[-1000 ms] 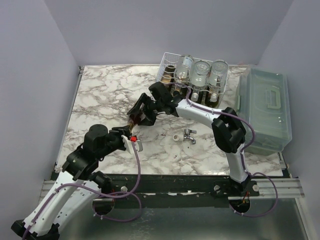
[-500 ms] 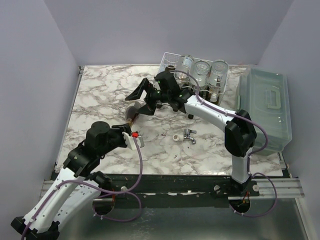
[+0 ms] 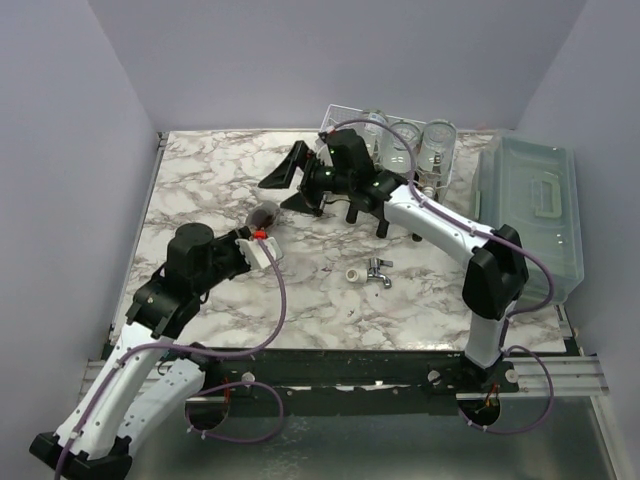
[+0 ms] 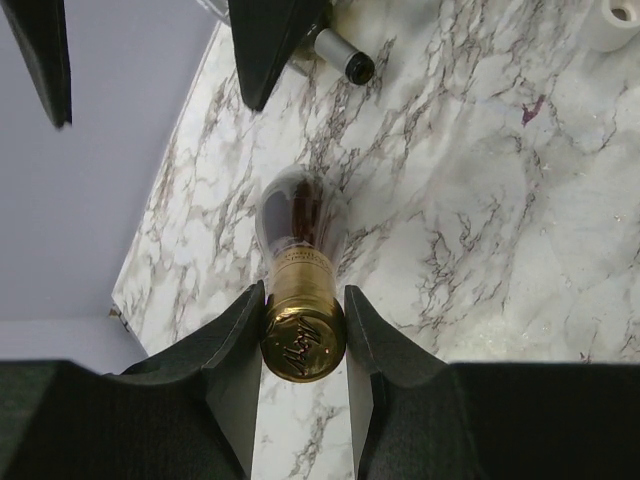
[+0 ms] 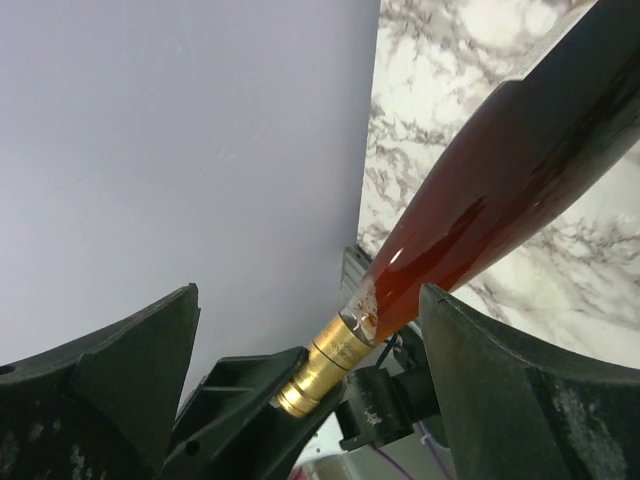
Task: Take the wine bottle off the wine rack
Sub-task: Pick up the wine bottle from the wine rack, then place the wine bottle at the center of the board.
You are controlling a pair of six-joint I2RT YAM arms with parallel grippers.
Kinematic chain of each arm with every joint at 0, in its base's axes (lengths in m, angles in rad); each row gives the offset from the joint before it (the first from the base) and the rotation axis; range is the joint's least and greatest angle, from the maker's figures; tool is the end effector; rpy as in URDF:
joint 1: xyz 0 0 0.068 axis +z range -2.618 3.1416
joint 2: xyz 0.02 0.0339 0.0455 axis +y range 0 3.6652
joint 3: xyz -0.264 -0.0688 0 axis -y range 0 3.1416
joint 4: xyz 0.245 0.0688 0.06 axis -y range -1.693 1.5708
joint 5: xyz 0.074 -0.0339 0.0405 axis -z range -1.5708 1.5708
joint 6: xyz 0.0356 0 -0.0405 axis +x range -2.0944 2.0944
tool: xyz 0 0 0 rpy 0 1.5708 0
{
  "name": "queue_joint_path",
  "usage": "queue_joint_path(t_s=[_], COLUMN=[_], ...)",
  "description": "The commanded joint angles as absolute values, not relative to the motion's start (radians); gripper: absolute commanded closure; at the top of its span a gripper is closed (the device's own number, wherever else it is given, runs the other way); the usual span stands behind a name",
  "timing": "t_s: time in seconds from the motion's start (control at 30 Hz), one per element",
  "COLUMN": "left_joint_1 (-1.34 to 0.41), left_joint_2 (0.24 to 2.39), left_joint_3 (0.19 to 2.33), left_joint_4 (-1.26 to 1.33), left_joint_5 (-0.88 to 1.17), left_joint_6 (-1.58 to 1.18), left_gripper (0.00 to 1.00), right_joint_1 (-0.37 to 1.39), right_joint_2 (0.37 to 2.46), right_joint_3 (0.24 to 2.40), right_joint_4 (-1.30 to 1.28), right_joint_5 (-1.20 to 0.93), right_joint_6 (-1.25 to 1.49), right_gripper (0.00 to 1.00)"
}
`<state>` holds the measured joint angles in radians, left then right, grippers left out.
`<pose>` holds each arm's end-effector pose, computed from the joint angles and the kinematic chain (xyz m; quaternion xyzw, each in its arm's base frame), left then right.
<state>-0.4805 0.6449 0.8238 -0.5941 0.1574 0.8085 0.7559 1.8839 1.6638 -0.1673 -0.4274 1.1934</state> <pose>0.1210 -0.0693 0.3308 0.5360 0.6418 0.0239 0.5479 0.3188 0.3208 0.3295 0.0605 0.8175 0.5499 0.1604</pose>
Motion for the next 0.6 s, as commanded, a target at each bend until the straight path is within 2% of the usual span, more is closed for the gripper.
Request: queue_joint_path(t_s=[0.0, 0.57], left_joint_1=[-0.413, -0.230], left_joint_2=[0.695, 1.084], left_joint_3=[0.914, 1.305], left_joint_4=[-0.499, -0.520], left_joint_5=[0.143, 0.214], left_joint_6=[0.757, 0.541], left_gripper=[1.00, 1.00], right_joint_1=[0.714, 0.661], right_joint_2=[1.801, 1.613], right_joint_3=[1.710, 1.563], right_joint_4=[-0.190, -0.167], right_joint_5=[-0.358, -0.312], right_joint_6=[1.085, 0.855], right_gripper=[0.08, 0.08])
